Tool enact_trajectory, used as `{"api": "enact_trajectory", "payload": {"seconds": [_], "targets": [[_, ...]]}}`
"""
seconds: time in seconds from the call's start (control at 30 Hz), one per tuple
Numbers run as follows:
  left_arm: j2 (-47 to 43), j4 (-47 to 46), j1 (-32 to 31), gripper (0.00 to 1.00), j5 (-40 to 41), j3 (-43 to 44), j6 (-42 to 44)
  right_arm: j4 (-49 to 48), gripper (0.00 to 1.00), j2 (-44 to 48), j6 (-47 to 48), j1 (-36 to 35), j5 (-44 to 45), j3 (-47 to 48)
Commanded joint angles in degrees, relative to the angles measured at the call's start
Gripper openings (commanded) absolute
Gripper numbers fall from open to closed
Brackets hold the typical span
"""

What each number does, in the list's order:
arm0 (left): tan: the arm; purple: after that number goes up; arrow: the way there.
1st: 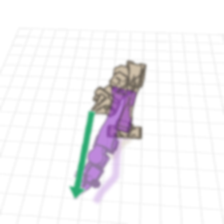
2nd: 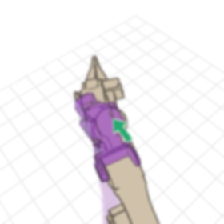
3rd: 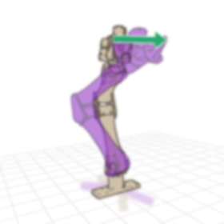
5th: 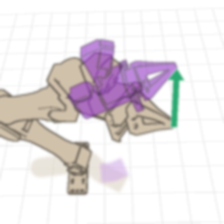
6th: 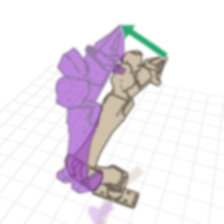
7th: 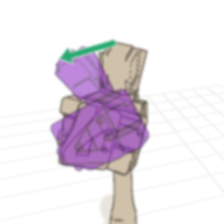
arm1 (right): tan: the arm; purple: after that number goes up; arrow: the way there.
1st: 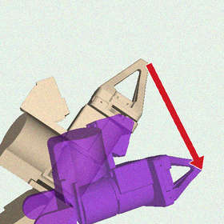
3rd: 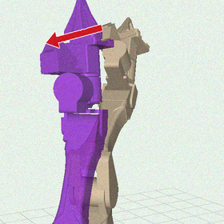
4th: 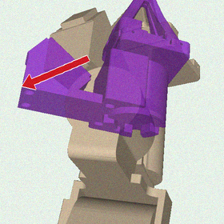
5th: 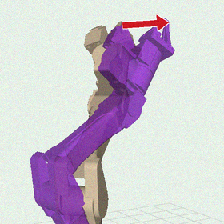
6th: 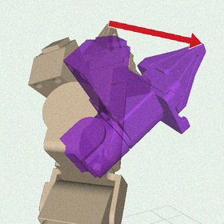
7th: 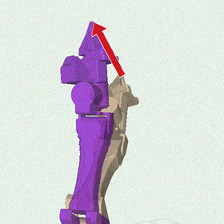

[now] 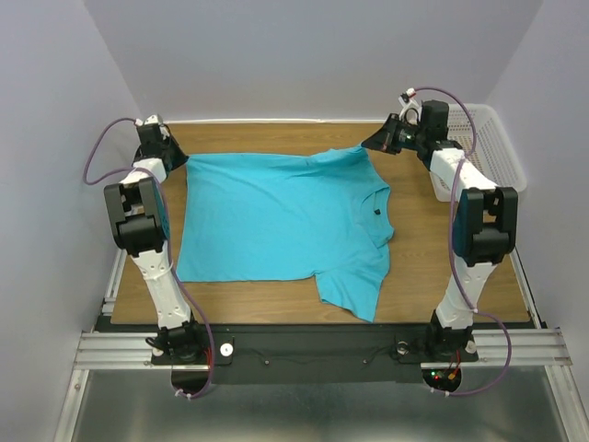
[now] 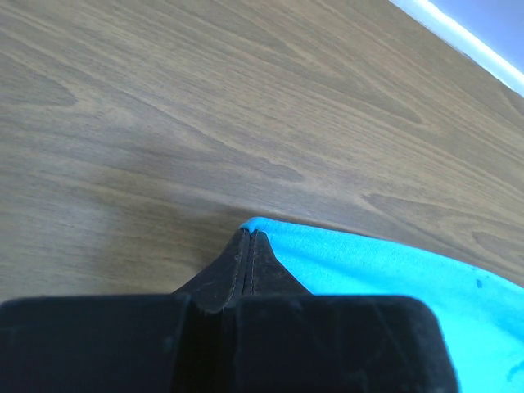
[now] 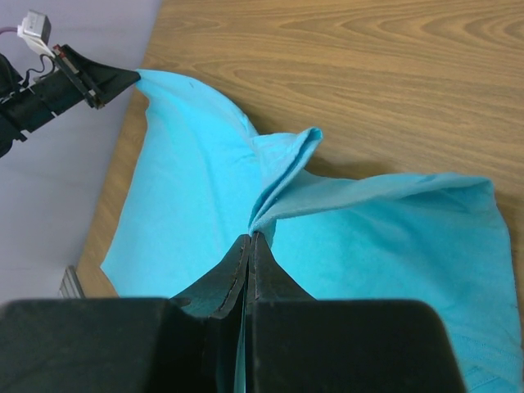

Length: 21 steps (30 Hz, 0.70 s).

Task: Fold and stack the t-shirts
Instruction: Fold the tshirt

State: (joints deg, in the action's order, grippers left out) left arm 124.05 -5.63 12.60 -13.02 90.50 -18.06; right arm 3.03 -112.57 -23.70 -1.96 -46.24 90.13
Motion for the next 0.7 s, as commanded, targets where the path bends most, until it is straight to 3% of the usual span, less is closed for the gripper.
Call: {"api": "enact_trajectory", "payload": {"seconds": [0.0,0.67], "targets": [[-5.7,-4.1,0.6,0.0,-2.2,-1.4,1.6,-1.8,0.01,3.9,1.5,0.5,0.1,-0.3],[-8.4,-5.2,1.4,0.0,-4.8,-4.9,2.9,-1.7,0.01,10.4,4.3,3.1,-2.2,-7.3]]}}
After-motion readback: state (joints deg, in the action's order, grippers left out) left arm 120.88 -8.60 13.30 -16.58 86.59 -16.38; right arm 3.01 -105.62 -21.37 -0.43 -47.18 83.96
